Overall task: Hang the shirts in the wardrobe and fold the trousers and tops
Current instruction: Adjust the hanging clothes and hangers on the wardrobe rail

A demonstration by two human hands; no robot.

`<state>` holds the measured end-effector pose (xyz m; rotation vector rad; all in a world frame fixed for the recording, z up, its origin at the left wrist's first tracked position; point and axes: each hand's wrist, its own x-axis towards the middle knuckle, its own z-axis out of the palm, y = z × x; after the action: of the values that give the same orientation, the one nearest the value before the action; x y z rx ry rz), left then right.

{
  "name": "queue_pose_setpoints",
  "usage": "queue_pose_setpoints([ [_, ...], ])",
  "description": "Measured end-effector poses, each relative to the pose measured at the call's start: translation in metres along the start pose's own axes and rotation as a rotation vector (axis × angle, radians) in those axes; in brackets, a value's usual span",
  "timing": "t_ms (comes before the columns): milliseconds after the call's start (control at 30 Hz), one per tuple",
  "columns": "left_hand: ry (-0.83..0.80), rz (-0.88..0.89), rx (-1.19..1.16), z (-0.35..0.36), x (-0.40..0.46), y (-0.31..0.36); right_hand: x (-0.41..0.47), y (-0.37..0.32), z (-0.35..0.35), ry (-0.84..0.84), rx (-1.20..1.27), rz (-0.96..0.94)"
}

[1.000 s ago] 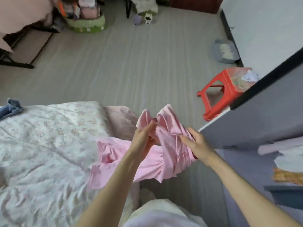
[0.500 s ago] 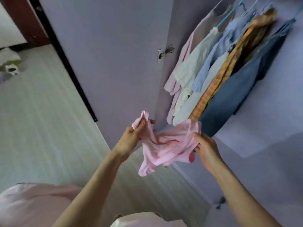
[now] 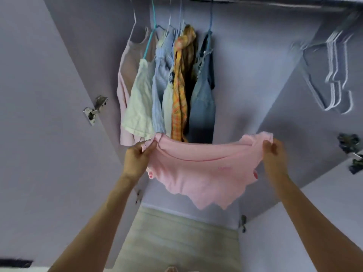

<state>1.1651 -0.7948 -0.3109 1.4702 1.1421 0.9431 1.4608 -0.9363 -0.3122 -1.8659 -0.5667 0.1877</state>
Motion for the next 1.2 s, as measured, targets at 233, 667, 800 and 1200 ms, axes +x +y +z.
queue_pose_setpoints([
  [233,-0.278,0.246,0.044,0.076,0.048,0.057,0.037,-0.006,-0.047,0.078,-0.265,-0.031],
  [667,-0.507,0.393,-0.029,0.204,0.068,0.153,0.147,-0.041,-0.099,0.204,-0.975,-0.208],
  [800,-0.474,0.445,0.000,0.217,0.078,0.162,0.184,-0.048,-0.096,0.207,-1.172,-0.259],
  [1200,-0.408,0.467,0.042,0.214,0.086,0.164,0.207,-0.048,-0.098,0.199,-1.124,-0.303],
])
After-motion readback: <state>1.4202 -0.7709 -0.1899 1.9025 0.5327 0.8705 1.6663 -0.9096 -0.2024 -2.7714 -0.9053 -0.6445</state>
